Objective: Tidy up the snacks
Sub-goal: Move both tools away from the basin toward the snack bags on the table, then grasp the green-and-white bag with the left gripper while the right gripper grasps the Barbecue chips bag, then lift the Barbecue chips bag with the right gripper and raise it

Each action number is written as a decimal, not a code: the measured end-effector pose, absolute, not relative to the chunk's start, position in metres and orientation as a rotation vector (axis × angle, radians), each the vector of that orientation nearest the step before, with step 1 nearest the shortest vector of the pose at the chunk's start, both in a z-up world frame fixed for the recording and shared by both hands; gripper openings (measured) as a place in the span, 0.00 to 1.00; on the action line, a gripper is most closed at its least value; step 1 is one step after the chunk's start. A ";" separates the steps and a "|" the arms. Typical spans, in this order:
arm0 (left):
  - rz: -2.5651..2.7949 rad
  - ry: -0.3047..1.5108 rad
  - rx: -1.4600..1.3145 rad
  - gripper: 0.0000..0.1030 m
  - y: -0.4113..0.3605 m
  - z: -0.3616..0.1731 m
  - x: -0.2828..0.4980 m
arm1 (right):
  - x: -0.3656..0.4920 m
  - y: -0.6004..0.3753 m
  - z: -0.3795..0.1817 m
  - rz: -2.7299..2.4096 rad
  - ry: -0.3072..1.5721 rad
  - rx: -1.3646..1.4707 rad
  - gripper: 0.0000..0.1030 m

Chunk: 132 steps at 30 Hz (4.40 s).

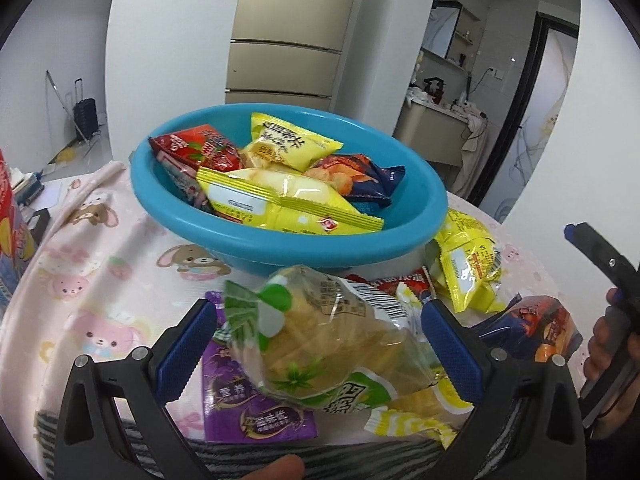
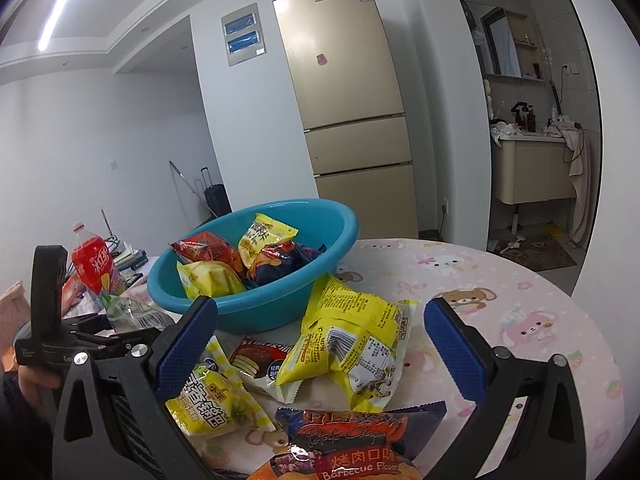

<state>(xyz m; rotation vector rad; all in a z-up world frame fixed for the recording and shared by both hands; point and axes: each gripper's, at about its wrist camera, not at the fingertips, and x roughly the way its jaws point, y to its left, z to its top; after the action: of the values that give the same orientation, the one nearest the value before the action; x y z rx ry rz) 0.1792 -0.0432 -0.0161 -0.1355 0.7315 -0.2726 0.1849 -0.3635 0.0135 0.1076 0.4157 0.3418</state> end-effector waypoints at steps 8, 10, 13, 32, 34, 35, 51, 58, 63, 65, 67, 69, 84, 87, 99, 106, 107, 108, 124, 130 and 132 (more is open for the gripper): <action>-0.354 0.767 -0.284 0.85 -0.030 -0.026 0.185 | 0.185 -0.354 0.009 0.342 0.432 0.069 1.00; -0.357 0.772 -0.297 0.79 -0.028 -0.026 0.185 | 0.185 -0.352 0.008 0.341 0.435 0.064 1.00; -0.352 0.763 -0.279 0.72 -0.029 -0.023 0.181 | 0.186 -0.352 0.007 0.340 0.439 0.064 1.00; -0.326 0.614 -0.271 0.61 -0.015 0.005 0.147 | 0.141 -0.376 -0.008 0.294 0.360 0.063 1.00; -0.318 0.596 -0.262 0.61 -0.014 0.008 0.143 | 0.134 -0.375 -0.014 0.288 0.366 0.039 1.00; -0.315 0.588 -0.257 0.61 -0.014 0.009 0.140 | 0.132 -0.376 -0.015 0.292 0.367 0.038 1.00; -0.329 0.567 -0.258 0.61 -0.014 0.014 0.133 | 0.159 -0.375 -0.053 0.241 0.670 0.081 1.00; -0.323 0.570 -0.257 0.61 -0.014 0.015 0.133 | 0.172 -0.360 -0.069 0.221 0.774 0.001 1.00; -0.321 0.568 -0.257 0.61 -0.014 0.015 0.132 | 0.167 -0.362 -0.066 0.215 0.748 0.003 0.84; -0.321 0.568 -0.258 0.61 -0.014 0.016 0.132 | 0.166 -0.364 -0.065 0.215 0.737 0.012 0.81; -0.322 0.565 -0.258 0.61 -0.014 0.016 0.132 | 0.162 -0.364 -0.061 0.216 0.711 0.011 0.80; -0.321 0.562 -0.259 0.61 -0.014 0.017 0.131 | 0.155 -0.362 -0.054 0.215 0.667 -0.002 0.80; -0.283 0.452 -0.220 0.61 -0.006 0.046 0.104 | 0.111 -0.333 -0.022 0.210 0.357 -0.175 0.80; -0.259 0.430 -0.197 0.61 -0.007 0.063 0.102 | 0.107 -0.340 -0.017 0.240 0.322 -0.132 0.80; -0.423 0.359 -0.228 0.61 -0.018 0.143 0.078 | 0.089 -0.346 0.083 0.421 0.164 -0.019 0.80; -0.389 0.216 -0.189 0.48 -0.016 0.195 0.059 | 0.085 -0.336 0.170 0.595 0.057 0.096 0.80; -0.385 0.199 -0.192 0.48 -0.015 0.204 0.057 | 0.084 -0.334 0.180 0.601 0.038 0.102 0.80; -0.387 0.181 -0.196 0.48 -0.014 0.211 0.056 | 0.084 -0.330 0.189 0.597 0.015 0.095 0.80; -0.334 0.396 -0.120 1.00 -0.007 0.129 0.093 | 0.139 -0.280 0.212 0.636 -0.022 0.177 0.80; -0.309 0.663 -0.230 1.00 -0.010 0.045 0.120 | 0.154 -0.282 0.196 0.629 0.010 0.189 0.80; -0.311 0.716 -0.245 1.00 -0.014 0.025 0.124 | 0.159 -0.286 0.191 0.627 0.022 0.200 0.81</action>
<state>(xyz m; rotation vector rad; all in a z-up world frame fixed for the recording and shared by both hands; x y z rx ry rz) 0.1235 -0.0141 0.0250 -0.2448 0.7160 -0.3112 0.1589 -0.2862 0.1905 0.2000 0.0217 0.6269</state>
